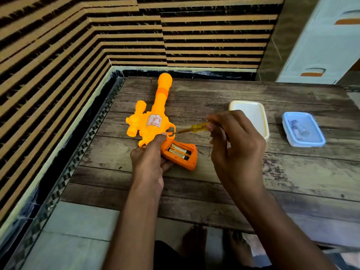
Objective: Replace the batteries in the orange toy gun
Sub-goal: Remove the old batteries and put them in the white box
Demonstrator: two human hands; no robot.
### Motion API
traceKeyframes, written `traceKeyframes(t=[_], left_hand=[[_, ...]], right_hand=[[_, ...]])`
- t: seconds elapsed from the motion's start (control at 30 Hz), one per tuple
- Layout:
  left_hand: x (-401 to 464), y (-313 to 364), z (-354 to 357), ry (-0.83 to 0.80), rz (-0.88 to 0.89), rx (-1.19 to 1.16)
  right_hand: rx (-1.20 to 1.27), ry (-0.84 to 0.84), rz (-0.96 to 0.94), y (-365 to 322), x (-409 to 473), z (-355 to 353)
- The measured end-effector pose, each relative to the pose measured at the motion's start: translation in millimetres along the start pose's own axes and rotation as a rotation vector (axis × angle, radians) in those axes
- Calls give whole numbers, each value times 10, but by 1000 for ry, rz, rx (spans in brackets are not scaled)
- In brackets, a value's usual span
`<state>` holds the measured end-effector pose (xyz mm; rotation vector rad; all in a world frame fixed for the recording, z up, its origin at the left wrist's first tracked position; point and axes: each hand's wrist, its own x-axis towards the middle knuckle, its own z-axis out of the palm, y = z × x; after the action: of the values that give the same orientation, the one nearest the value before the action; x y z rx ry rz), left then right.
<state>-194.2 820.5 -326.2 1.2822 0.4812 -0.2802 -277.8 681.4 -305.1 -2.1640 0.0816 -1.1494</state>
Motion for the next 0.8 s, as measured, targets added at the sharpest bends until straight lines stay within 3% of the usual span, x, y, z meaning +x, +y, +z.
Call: traceKeyframes(t=[0.37, 0.8], left_hand=[[14, -3, 10, 24, -3, 21], [-16, 18, 19, 5, -14, 22]], right_hand=[[39, -233, -130, 51, 10, 15], [-48, -350, -274, 86, 65, -48]])
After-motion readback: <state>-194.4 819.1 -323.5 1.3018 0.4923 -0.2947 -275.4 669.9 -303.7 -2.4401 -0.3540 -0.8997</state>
